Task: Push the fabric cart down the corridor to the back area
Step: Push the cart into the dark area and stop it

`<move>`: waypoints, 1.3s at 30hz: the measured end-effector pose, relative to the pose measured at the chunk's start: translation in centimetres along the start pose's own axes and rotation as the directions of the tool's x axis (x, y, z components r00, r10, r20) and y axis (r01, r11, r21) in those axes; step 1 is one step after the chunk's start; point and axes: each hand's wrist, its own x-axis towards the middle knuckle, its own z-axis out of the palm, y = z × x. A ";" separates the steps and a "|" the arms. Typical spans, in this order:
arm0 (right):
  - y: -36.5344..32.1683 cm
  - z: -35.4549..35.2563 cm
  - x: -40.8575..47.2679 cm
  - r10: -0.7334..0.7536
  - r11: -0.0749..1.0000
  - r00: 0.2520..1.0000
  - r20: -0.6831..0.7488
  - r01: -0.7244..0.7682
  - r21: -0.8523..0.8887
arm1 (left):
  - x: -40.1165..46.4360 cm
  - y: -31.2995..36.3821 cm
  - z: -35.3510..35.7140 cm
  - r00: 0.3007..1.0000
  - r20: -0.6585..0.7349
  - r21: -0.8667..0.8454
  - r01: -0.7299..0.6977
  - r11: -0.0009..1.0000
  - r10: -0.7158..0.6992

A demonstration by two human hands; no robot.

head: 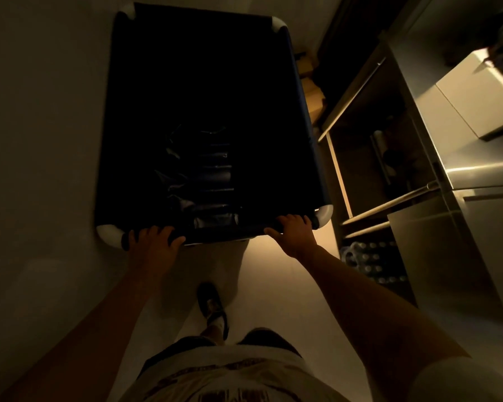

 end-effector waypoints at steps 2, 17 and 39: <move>-0.8 -0.5 0.8 0.011 1.000 1.000 -0.016 -0.010 0.008 | 1.3 -0.3 -0.4 1.000 -0.002 -0.016 -0.016 1.000 0.016; -3.0 -3.9 7.2 0.017 0.998 1.000 0.011 -0.018 0.068 | 8.4 0.1 -3.0 1.000 -0.016 -0.083 -0.019 0.996 0.018; -3.8 -11.0 23.4 -0.075 0.996 0.997 0.017 0.074 0.047 | 23.3 4.3 -10.2 0.987 0.045 -0.068 0.158 0.985 -0.156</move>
